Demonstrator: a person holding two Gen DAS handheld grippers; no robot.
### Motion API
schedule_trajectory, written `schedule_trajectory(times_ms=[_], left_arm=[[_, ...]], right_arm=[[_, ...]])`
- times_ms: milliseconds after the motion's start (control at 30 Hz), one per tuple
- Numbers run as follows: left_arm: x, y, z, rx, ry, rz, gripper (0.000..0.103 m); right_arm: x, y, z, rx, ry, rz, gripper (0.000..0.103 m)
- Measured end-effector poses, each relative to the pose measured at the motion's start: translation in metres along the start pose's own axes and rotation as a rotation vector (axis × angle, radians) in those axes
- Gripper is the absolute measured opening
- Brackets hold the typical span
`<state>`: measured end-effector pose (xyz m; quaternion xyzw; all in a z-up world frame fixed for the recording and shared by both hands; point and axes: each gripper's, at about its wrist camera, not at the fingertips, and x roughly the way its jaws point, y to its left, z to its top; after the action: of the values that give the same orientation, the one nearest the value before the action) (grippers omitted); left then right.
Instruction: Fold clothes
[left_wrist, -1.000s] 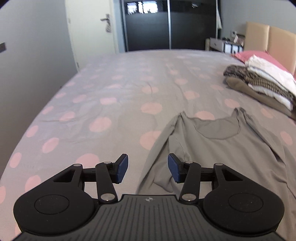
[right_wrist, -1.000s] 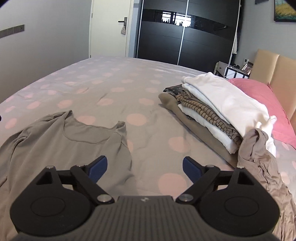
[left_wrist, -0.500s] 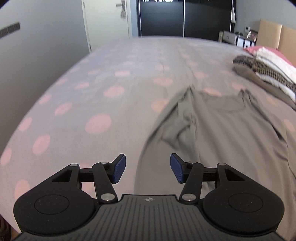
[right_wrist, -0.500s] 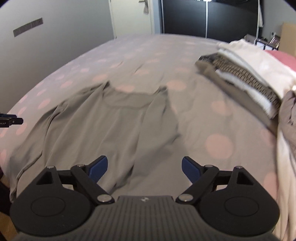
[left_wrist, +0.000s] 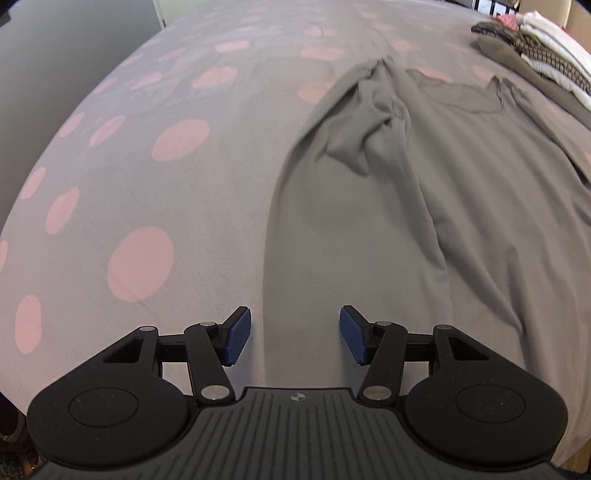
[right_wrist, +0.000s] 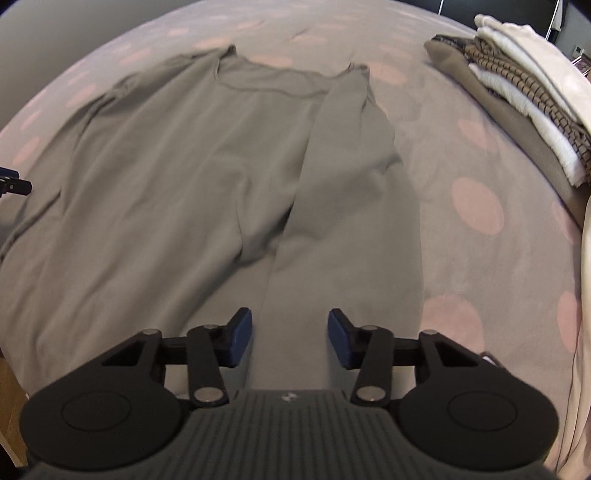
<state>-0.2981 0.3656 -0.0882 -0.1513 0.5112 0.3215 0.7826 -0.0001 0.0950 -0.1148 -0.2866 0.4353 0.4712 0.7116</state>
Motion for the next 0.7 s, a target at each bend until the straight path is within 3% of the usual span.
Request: schedule_trajectory(times_ms=[67,100,167,233,367,500,700], left_arm=[[0.004,0.000,-0.002,-0.002,0.019,-0.001,0.052],[0.005,0.001,-0.003,-0.010,0.020,-0.005,0.052],[0.005,0.004,-0.003,-0.036,0.026,-0.017,0.051],[0.004,0.008,-0.002,-0.066,0.030,-0.027,0.044],[0.002,0.006,0.000,-0.058,0.036,-0.029,0.018],[-0.001,0.003,0.002,-0.051,0.041,-0.031,0.007],[0.002,-0.002,0.008,-0.035,0.066,-0.010,0.007]], right_arm=[[0.005,0.000,-0.003,0.003,0.029,0.010,0.047],[0.005,0.000,-0.003,-0.001,0.028,0.001,0.041],[0.002,-0.002,-0.003,0.005,0.024,-0.008,0.020],[-0.004,-0.007,-0.001,0.030,0.015,-0.007,0.002],[-0.022,-0.020,0.002,0.061,-0.019,-0.033,0.002],[-0.042,-0.042,0.014,0.127,-0.034,-0.067,0.002],[-0.063,-0.079,0.042,0.209,-0.067,-0.155,0.001]])
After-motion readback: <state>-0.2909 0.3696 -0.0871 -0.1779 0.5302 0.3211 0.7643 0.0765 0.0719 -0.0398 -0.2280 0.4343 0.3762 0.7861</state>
